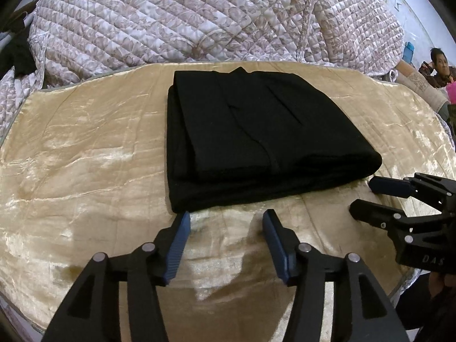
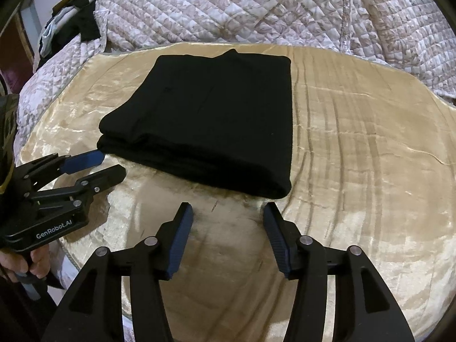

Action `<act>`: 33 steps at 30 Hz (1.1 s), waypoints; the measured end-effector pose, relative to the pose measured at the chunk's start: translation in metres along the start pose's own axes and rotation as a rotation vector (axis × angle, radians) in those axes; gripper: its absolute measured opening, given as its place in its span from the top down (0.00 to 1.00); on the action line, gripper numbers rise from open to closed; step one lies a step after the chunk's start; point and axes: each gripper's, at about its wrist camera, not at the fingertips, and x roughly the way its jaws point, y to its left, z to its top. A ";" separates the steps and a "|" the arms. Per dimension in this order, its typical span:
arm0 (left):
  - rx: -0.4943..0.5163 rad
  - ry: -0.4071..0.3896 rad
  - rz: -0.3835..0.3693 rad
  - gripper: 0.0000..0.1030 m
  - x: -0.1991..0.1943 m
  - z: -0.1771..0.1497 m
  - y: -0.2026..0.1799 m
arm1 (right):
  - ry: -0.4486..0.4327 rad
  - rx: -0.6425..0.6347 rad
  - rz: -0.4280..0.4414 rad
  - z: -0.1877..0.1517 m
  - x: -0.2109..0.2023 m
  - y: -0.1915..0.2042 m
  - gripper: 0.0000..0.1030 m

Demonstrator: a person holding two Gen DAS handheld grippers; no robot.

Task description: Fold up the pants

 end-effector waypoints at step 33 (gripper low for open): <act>-0.016 0.023 0.024 0.14 0.009 0.004 0.002 | -0.004 -0.023 -0.011 0.003 0.003 0.004 0.36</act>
